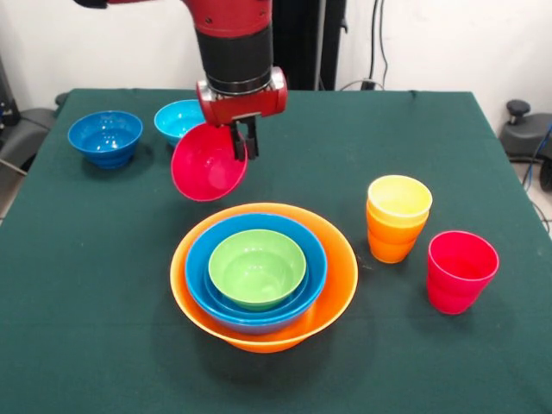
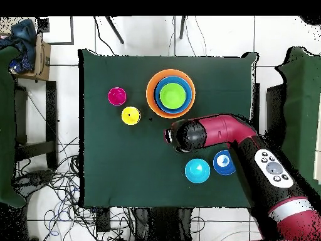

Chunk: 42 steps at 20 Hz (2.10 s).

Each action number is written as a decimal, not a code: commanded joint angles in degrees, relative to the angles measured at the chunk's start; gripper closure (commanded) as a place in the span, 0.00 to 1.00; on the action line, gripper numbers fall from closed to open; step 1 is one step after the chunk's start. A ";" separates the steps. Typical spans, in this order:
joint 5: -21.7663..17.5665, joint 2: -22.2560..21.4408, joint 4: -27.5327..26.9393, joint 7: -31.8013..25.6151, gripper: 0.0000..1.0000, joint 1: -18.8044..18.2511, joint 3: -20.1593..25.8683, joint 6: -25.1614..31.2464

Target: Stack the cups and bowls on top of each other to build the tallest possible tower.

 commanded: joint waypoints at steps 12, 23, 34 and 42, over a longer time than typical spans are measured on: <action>8.38 -2.70 -11.11 -10.19 1.00 0.01 4.27 13.25; 11.32 -2.80 -15.09 -10.21 1.00 0.32 4.31 17.36; 12.71 -0.47 -22.12 -9.02 1.00 1.81 4.02 21.02; 12.25 1.18 -24.95 -7.61 1.00 3.05 3.22 21.41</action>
